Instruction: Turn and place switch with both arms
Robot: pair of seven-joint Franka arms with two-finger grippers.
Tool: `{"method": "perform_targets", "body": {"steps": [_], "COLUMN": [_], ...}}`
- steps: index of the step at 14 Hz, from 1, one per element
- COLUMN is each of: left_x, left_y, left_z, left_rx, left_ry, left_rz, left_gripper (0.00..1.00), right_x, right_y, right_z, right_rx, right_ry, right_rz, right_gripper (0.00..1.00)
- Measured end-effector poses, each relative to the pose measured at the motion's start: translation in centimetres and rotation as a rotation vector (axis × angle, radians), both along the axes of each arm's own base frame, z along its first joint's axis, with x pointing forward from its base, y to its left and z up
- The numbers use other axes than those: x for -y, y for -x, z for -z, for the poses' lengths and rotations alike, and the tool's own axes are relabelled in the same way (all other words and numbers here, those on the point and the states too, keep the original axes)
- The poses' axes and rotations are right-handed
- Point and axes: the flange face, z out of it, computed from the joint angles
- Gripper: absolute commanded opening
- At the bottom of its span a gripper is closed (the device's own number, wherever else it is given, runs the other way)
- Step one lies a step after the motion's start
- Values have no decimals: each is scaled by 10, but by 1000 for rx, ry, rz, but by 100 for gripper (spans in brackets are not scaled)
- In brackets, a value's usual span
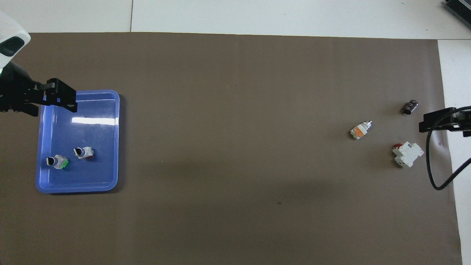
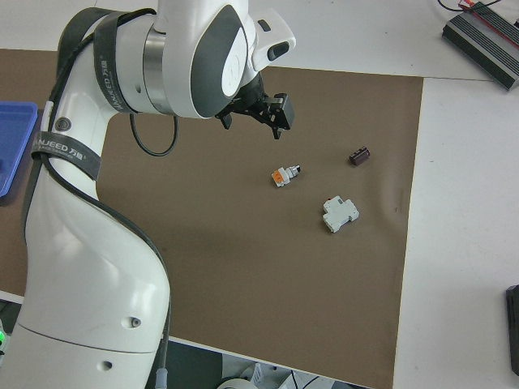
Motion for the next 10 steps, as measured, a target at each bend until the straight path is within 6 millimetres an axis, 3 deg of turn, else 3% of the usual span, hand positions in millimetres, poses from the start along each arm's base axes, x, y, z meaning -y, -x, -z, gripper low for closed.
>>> {"method": "perform_targets", "body": {"steps": [4, 8, 10], "left_x": [16, 9, -6], "left_y": [10, 37, 46], "left_z": [18, 29, 26], "left_rx": [32, 14, 21], "left_ry": [-6, -8, -6], "left_rz": [19, 64, 68], "left_gripper": [86, 87, 99], "right_x": [0, 0, 0], "right_y": [0, 0, 0], "right_z": [0, 0, 0], "right_rx": [0, -1, -1], "right_ry": [0, 0, 0], "right_rz": [0, 0, 0], "right_gripper": [100, 100, 100]}}
